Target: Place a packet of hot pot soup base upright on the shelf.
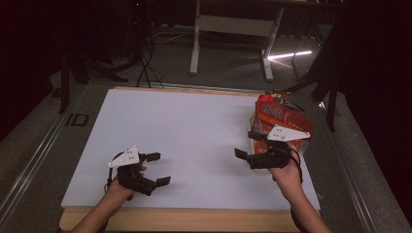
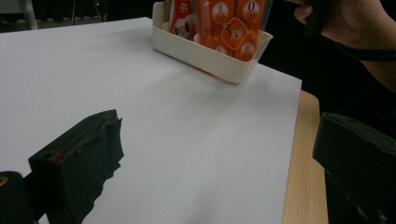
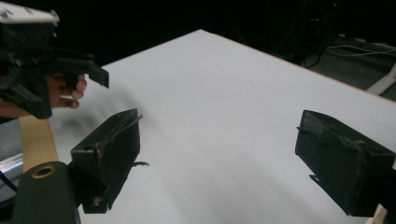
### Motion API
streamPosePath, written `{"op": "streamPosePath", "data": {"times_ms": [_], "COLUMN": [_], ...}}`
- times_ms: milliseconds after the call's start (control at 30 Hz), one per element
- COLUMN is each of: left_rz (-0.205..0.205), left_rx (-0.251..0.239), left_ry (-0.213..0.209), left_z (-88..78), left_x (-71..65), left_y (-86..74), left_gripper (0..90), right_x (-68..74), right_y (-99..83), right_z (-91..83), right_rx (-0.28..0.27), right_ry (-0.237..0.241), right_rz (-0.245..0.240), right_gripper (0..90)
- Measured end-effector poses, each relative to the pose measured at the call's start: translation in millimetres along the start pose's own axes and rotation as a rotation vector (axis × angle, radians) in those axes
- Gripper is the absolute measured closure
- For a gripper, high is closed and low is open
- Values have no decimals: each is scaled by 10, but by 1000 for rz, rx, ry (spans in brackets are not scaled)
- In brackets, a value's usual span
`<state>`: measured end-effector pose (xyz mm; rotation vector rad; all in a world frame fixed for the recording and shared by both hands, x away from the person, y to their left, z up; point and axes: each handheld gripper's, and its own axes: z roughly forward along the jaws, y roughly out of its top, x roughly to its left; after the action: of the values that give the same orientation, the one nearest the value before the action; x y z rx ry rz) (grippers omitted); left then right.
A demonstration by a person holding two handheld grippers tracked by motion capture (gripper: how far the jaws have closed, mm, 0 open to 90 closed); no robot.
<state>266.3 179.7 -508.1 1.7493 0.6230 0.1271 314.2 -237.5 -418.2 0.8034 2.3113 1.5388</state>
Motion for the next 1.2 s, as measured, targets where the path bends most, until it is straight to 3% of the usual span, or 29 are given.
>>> {"op": "streamPosePath", "data": {"times_ms": [367, 567, 1033, 1200], "left_rz": [4, 3, 9, 24], "left_rx": [3, 3, 3, 9], "left_ry": [-2, -1, -1, 5], "left_z": [6, 8, 3, 12], "left_x": [-4, -5, -3, -9], "left_y": [-3, -2, -9, -27], "left_gripper": [16, 16, 16, 16], "right_x": [35, 85, 120, 111], "right_y": [-308, -482, -700, -789], "right_z": [68, 118, 133, 163], "right_rx": [32, 81, 119, 137], "right_ry": [13, 25, 38, 33], "right_rz": [33, 16, 38, 20], "right_gripper": [138, 139, 139, 140]}}
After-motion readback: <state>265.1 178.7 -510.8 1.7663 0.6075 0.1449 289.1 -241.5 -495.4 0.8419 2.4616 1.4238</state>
